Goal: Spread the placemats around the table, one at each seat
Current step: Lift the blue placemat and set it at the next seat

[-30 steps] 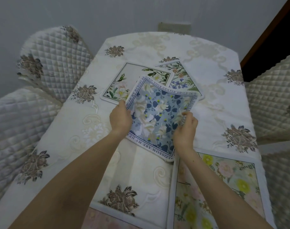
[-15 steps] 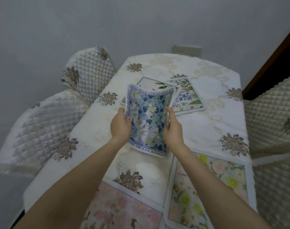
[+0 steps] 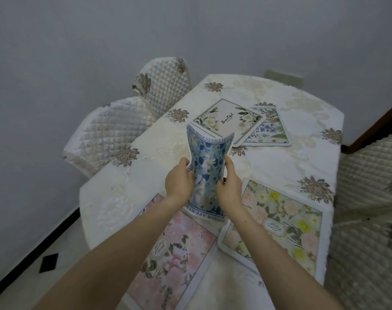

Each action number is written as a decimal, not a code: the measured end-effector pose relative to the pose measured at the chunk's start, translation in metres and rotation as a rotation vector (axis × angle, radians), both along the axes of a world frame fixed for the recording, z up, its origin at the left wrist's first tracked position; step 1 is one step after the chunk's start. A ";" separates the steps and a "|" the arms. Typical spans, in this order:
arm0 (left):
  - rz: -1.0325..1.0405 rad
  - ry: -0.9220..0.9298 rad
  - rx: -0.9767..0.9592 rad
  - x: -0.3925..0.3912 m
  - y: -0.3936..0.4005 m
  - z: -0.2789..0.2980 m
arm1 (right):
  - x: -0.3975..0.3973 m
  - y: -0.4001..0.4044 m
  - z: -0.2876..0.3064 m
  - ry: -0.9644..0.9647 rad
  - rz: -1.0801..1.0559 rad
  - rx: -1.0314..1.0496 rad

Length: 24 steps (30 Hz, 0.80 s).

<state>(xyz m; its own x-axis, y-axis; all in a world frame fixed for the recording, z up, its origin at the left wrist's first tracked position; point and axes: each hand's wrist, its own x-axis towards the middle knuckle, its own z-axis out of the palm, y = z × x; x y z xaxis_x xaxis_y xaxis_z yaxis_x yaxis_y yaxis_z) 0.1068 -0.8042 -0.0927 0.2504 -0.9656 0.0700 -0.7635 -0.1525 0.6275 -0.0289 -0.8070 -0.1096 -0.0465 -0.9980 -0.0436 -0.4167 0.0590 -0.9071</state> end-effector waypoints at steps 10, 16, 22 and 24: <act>0.004 -0.038 -0.015 0.041 0.037 0.013 | 0.035 0.041 0.011 0.029 0.017 0.003; -0.068 -0.046 -0.014 0.089 0.033 0.011 | 0.080 0.047 0.008 0.019 -0.060 -0.013; -0.181 0.006 -0.009 0.153 0.018 0.005 | 0.142 0.046 0.006 0.053 -0.175 -0.003; -0.208 0.012 -0.010 0.175 0.013 0.003 | 0.163 0.047 0.005 0.065 -0.212 0.006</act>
<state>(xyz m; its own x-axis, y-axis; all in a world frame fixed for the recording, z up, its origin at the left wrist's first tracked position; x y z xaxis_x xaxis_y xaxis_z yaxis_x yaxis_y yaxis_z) 0.2815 -0.7917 -0.0897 0.0461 -0.9959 0.0780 -0.7703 0.0142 0.6375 0.1343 -0.7603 -0.1044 -0.2577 -0.9654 -0.0396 -0.4521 0.1567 -0.8781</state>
